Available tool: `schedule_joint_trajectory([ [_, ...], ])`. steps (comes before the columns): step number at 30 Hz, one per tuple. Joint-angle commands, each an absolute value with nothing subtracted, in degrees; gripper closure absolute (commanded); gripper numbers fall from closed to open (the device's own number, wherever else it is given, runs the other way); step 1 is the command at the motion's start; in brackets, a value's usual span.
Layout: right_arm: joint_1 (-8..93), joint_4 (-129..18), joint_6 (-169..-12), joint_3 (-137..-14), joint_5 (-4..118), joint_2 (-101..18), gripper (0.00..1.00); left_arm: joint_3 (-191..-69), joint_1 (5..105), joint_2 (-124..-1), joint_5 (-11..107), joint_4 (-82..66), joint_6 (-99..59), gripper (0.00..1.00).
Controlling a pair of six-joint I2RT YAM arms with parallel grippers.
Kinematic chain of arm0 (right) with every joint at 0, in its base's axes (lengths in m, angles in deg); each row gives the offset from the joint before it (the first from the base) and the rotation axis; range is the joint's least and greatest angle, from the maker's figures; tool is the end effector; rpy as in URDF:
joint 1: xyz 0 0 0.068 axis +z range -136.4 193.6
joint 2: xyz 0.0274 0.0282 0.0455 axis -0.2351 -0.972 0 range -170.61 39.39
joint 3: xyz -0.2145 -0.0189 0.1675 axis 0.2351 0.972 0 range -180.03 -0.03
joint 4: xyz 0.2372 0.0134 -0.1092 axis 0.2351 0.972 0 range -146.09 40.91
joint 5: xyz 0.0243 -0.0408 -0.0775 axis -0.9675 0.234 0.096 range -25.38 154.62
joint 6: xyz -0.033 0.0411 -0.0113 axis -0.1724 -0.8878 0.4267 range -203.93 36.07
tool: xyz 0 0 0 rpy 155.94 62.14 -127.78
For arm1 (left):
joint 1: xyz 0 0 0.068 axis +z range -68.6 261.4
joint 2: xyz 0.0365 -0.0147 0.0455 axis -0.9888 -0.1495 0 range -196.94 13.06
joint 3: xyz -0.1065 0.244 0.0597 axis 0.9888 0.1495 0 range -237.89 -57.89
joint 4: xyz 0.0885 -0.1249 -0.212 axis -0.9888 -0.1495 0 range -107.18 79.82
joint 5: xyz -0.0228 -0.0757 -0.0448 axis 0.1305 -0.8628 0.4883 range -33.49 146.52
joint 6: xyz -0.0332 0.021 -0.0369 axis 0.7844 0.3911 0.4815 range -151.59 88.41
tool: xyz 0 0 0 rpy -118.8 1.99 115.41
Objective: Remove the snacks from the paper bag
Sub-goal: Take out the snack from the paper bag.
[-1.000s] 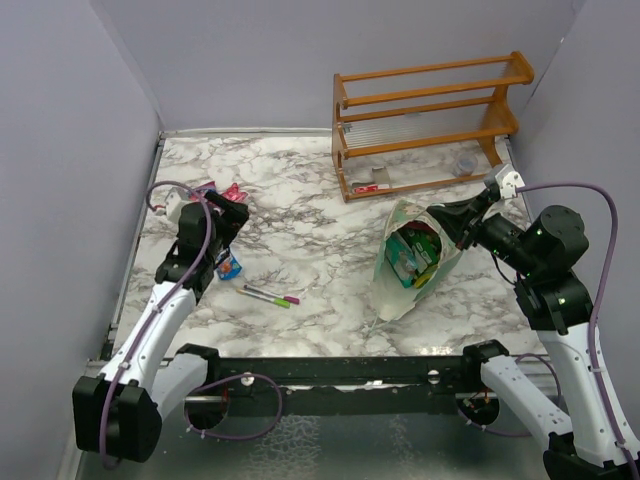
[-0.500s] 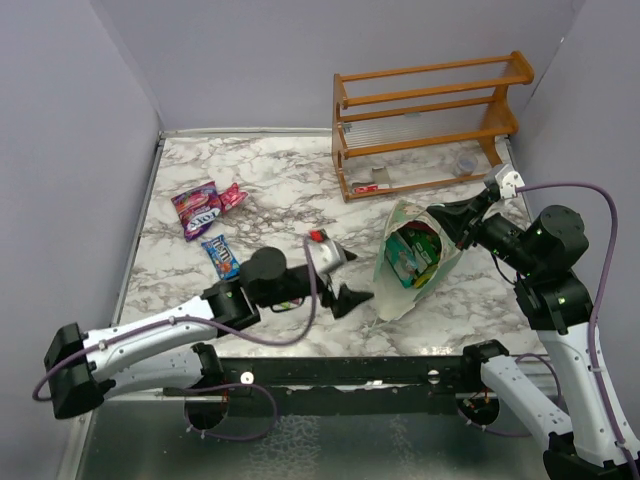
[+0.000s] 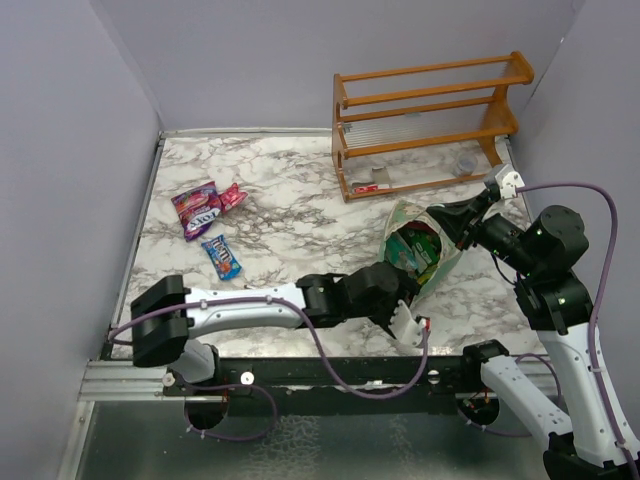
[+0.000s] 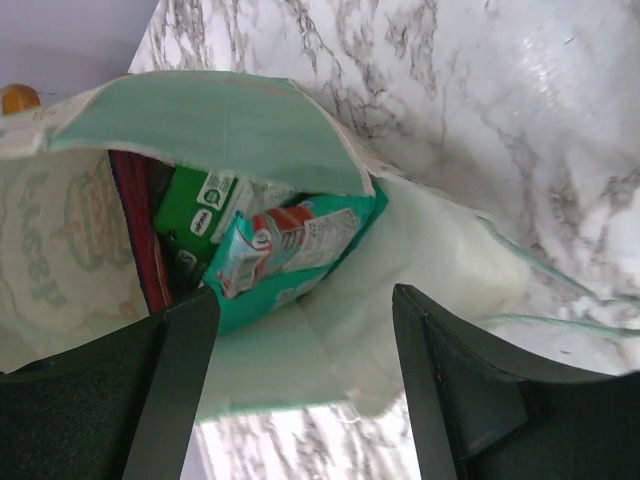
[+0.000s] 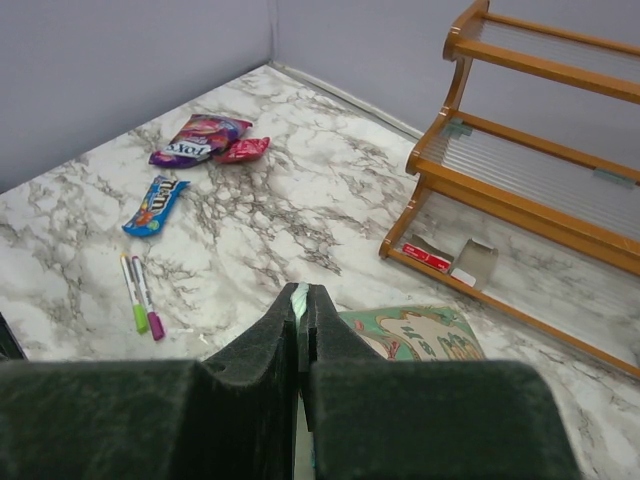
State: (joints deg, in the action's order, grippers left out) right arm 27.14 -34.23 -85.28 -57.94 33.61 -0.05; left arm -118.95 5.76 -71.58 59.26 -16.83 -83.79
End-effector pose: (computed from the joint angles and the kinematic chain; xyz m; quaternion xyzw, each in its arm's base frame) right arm 0.1258 0.0491 0.4096 -0.2568 0.6778 0.2785 0.6301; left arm 0.0856 -0.3276 0.2782 0.7733 0.3918 -0.0809 0.4919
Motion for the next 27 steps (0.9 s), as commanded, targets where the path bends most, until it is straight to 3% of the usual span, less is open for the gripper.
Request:
schedule_joint_trajectory([
  [1, 27.3, -38.6, -86.4, -60.9, 31.3, 1.3, 0.99, -126.5, 8.7, -77.8, 61.4, -21.8, -95.3, 0.27],
  [16, 27.3, -38.7, -86.0, -60.8, 31.6, 1.3, 0.99, -135.2, 10.8, -88.6, 56.6, -22.4, -97.1, 0.23],
  [24, 27.3, -38.4, -85.9, -61.6, 31.8, 1.4, 0.99, -139.0, 12.8, -93.3, 56.2, -23.9, -97.8, 0.26],
  [27, 27.3, -38.4, -85.9, -61.6, 31.7, 1.2, 0.99, -139.9, 13.2, -94.7, 56.6, -25.0, -97.9, 0.31],
])
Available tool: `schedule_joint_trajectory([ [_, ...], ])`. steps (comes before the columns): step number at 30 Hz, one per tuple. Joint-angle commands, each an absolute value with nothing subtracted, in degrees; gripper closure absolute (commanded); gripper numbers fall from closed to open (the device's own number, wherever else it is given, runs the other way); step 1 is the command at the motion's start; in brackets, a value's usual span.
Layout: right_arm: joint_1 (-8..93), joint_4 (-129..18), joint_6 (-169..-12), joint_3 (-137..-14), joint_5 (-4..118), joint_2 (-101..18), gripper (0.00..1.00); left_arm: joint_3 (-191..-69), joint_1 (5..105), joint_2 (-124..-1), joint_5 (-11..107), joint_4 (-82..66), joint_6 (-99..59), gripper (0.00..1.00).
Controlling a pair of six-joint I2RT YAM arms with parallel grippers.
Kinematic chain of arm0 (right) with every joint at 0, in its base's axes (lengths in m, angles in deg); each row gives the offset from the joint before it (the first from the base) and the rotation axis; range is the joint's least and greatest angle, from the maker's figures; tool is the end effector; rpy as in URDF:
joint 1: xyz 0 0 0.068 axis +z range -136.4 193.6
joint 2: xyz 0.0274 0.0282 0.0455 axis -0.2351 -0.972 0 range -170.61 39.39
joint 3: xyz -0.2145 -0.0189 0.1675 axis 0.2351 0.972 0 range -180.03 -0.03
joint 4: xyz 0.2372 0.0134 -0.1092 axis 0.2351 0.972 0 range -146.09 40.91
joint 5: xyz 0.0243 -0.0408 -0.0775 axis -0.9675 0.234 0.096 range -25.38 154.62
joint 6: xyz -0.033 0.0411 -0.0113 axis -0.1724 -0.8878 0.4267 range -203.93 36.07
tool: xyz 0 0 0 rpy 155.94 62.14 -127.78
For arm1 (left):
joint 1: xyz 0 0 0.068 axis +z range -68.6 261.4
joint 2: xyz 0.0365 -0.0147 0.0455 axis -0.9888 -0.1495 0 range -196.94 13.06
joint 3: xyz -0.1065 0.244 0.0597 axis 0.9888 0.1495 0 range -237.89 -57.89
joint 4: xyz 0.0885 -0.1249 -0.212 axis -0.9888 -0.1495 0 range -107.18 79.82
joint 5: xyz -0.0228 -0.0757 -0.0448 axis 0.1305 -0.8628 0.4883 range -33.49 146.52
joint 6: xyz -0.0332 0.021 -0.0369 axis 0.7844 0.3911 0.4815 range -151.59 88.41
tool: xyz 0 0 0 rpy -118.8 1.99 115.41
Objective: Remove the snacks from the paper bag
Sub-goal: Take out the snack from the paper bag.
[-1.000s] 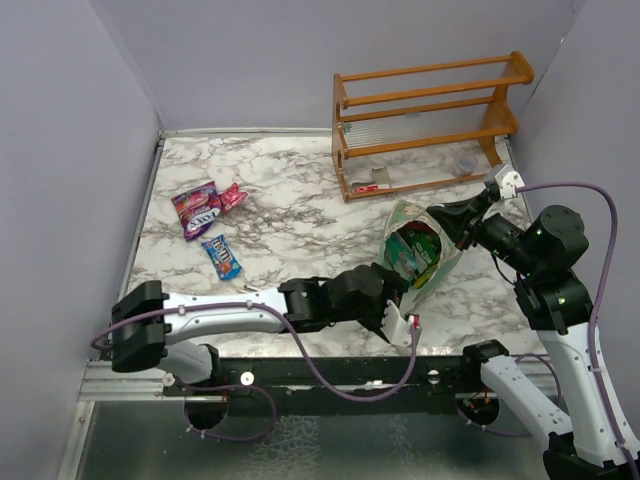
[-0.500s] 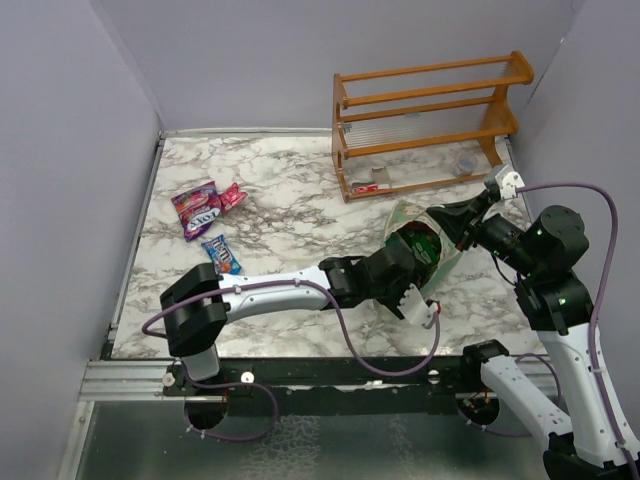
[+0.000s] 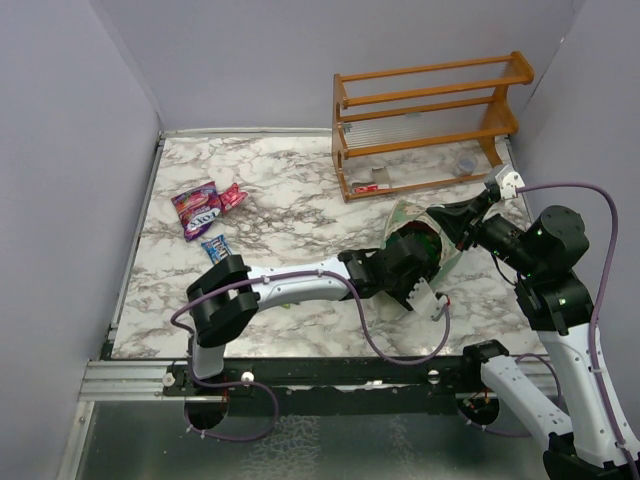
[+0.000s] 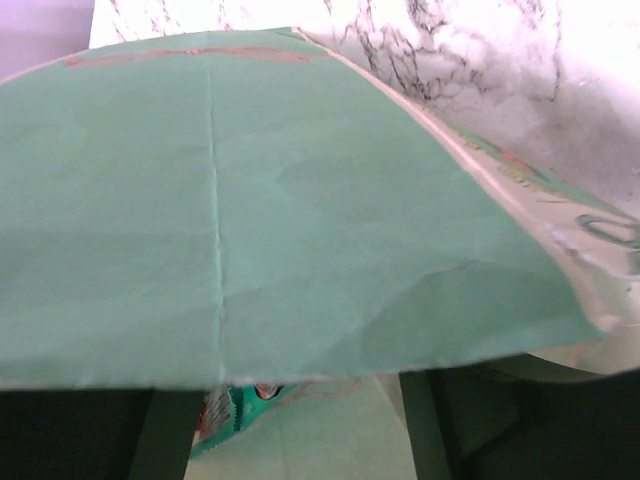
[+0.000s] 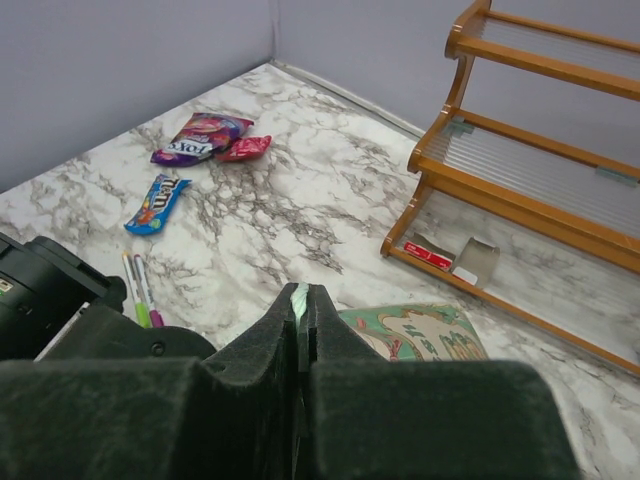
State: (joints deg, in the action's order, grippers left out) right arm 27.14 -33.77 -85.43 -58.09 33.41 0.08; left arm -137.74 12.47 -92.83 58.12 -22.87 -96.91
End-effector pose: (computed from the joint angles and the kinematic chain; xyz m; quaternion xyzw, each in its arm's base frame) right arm 0.1247 0.0489 0.4099 -0.2568 0.6787 0.2807 0.6282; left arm 0.1535 -0.3956 0.2453 0.8282 0.3560 -0.0010 0.4328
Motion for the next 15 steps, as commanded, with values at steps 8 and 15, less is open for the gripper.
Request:
schedule_joint_trajectory([
  [8, 27.3, -38.7, -86.1, -61.5, 31.6, 1.1, 0.99, -137.8, 13.1, -93.4, 55.4, -24.1, -94.5, 0.64],
  [15, 27.3, -38.0, -85.7, -61.5, 32.1, 1.3, 0.99, -135.8, 12.6, -88.9, 55.1, -23.1, -89.2, 0.90],
])
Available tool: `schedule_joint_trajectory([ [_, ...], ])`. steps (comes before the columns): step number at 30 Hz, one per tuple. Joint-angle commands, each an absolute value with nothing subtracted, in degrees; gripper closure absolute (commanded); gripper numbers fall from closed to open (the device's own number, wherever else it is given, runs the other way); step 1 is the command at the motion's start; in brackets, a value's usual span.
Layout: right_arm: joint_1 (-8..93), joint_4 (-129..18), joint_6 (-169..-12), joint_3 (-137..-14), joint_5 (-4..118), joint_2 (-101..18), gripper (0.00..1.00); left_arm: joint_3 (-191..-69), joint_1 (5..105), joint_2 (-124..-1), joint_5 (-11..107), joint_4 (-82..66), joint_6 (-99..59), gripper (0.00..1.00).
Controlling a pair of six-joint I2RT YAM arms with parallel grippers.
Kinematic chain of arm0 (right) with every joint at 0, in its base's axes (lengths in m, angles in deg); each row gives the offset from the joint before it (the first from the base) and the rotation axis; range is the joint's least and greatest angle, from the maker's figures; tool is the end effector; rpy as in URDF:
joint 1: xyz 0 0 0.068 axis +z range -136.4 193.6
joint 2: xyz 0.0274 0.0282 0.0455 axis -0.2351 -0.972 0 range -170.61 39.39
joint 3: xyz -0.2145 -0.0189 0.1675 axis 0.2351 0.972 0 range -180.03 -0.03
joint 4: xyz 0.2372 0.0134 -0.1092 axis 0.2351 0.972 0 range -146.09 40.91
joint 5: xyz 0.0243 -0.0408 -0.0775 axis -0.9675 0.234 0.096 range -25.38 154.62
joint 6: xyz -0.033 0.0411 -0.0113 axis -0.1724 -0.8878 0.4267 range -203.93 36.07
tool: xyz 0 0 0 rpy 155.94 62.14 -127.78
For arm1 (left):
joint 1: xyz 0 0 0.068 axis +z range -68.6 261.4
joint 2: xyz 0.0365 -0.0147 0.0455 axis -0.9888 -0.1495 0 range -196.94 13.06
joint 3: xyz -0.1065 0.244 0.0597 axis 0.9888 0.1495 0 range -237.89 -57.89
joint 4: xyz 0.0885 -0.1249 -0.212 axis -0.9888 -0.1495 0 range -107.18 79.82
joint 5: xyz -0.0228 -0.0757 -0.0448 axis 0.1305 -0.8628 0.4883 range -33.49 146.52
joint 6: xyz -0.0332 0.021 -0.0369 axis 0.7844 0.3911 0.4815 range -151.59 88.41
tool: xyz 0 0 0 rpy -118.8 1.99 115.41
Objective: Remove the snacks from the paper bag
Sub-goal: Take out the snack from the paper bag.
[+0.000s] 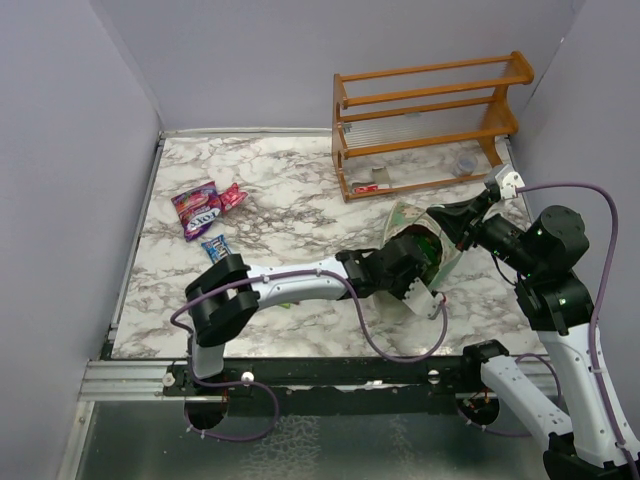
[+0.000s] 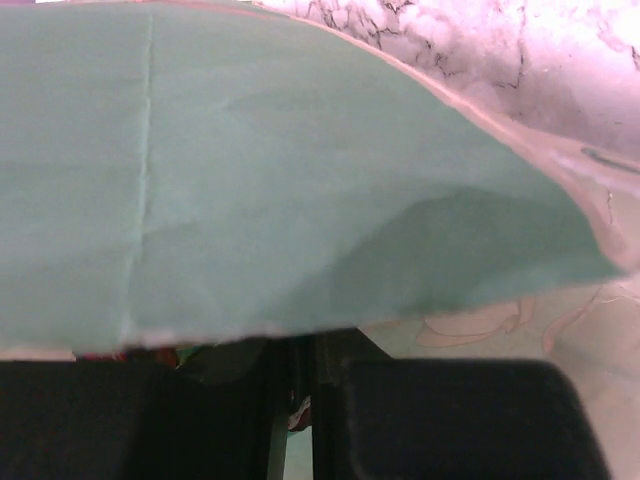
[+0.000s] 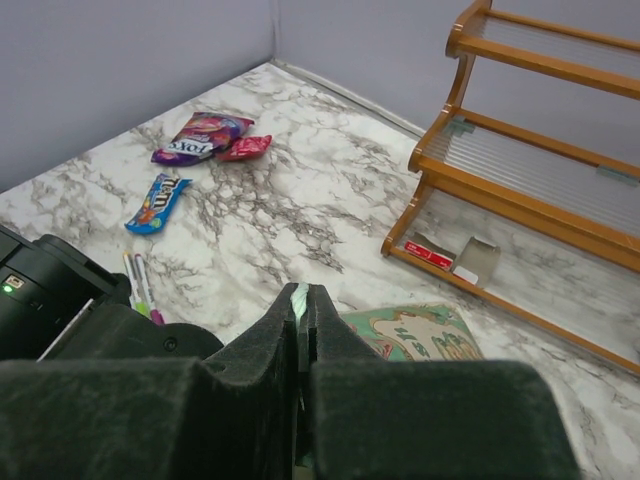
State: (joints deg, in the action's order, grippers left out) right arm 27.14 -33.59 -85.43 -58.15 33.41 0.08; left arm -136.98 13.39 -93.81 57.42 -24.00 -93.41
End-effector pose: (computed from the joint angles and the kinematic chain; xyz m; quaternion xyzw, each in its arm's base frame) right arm 0.1245 0.0489 0.4099 -0.2567 0.6794 0.2808 0.6274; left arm 0.1591 -0.3923 0.2323 0.8247 0.3896 -0.0150 0.4097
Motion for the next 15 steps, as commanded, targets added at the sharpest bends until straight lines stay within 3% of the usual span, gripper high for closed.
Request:
schedule_joint_trajectory([
  [1, 27.3, -38.0, -85.7, -61.5, 32.1, 1.2, 0.99, -134.3, 12.4, -87.9, 55.4, -22.9, -88.6, 0.92],
  [5, 27.3, -38.2, -85.7, -61.2, 32.3, 1.3, 0.99, -132.2, 11.7, -83.1, 56.1, -21.6, -87.5, 1.00],
  [15, 27.3, -38.8, -86.3, -59.9, 32.2, 1.5, 0.99, -131.9, 10.7, -70.1, 50.3, -23.7, -84.5, 1.00],
])
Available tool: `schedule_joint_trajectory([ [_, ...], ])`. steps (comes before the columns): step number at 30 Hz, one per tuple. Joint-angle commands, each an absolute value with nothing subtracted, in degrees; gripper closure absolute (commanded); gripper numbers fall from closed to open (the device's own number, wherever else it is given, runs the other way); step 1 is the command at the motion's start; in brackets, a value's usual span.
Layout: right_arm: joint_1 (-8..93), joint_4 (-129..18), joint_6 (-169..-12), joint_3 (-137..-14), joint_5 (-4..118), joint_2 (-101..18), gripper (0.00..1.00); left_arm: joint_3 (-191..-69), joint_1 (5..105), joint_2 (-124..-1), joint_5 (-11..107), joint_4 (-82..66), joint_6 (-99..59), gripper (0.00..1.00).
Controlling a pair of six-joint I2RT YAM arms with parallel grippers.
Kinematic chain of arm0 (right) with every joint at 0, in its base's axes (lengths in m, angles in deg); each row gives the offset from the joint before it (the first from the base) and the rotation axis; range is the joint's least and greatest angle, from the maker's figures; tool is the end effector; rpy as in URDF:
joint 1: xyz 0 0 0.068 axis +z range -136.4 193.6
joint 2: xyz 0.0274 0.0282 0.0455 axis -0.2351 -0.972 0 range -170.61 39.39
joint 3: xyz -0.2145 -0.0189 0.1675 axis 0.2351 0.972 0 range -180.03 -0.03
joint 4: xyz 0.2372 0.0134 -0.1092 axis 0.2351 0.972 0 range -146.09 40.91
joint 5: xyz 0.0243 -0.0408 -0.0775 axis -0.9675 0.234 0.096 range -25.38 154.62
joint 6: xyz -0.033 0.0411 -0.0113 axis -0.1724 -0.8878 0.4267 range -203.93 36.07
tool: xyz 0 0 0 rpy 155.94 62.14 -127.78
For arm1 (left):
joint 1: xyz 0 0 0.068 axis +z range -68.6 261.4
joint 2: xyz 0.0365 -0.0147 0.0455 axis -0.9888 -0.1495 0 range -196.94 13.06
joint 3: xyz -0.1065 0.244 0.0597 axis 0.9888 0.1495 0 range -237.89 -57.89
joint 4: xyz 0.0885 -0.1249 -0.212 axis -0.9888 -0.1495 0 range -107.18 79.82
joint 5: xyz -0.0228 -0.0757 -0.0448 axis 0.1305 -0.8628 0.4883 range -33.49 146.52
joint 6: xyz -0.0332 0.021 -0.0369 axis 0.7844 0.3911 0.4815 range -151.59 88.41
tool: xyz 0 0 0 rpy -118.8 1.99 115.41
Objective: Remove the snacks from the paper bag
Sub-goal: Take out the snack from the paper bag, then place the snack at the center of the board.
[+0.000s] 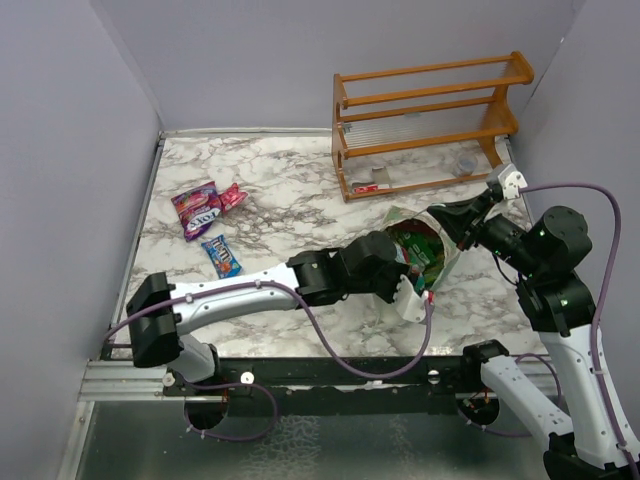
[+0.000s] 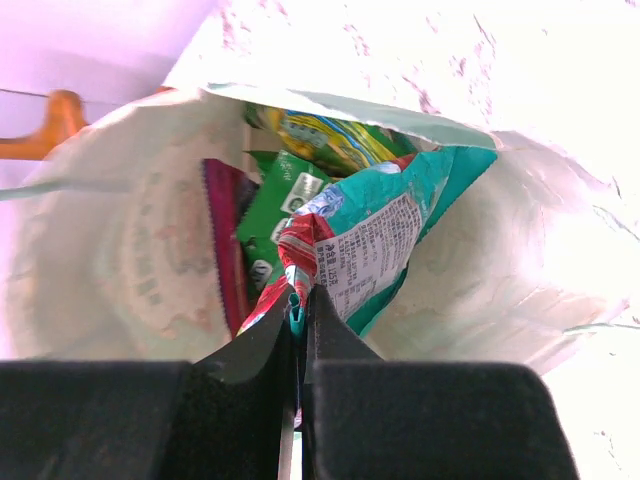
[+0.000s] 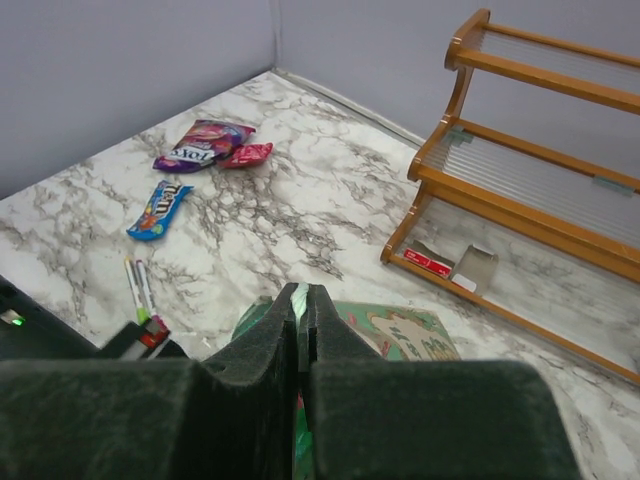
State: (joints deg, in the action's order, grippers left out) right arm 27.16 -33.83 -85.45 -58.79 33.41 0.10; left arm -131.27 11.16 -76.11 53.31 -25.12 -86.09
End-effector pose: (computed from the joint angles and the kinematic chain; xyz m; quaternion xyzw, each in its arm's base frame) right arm 0.1230 0.0486 0.4139 -0.2577 0.6741 0.2803 0.6330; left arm 0.1207 -0.3418 0.3126 0.7762 0.3907 -0.0918 0.4863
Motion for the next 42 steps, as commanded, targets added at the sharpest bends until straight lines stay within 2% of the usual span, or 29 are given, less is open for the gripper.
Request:
schedule_joint_trajectory([
  [1, 27.3, -38.9, -86.4, -59.7, 32.2, 1.4, 0.99, -131.6, 10.5, -68.9, 50.4, -23.6, -84.5, 1.00],
  [7, 27.3, -39.0, -86.3, -60.3, 32.3, 0.6, 0.99, -130.4, 10.6, -59.4, 45.9, -23.0, -81.3, 1.00],
  [16, 27.3, -39.3, -85.9, -60.5, 32.3, -0.5, 0.98, -123.1, 11.0, -42.2, 47.9, -8.8, -71.4, 1.00],
  [18, 27.3, -39.7, -86.1, -60.3, 32.0, -0.5, 0.99, -121.8, 11.0, -39.8, 51.8, -5.3, -69.8, 1.00],
  [22, 27.3, -40.3, -86.7, -59.9, 31.5, -0.6, 0.99, -115.7, 12.6, -38.3, 76.9, 13.2, -68.7, 1.00],
  [24, 27.3, -40.5, -87.1, -59.6, 31.0, -0.7, 0.99, -115.4, 17.3, -40.2, 85.0, 18.9, -66.3, 1.00],
  [31, 27.3, -40.0, -87.4, -60.2, 31.0, -0.4, 0.99, -118.2, 43.0, -45.6, 85.3, 9.9, -37.5, 1.00],
  [37, 27.3, -40.4, -87.8, -60.8, 30.6, -0.4, 0.98, -114.1, 62.8, -49.4, 73.6, 0.1, -5.2, 1.00],
  [42, 27.3, -40.3, -88.0, -60.8, 30.3, -0.5, 0.98, -108.2, 67.9, -51.9, 67.8, -2.5, 6.3, 1.00],
])
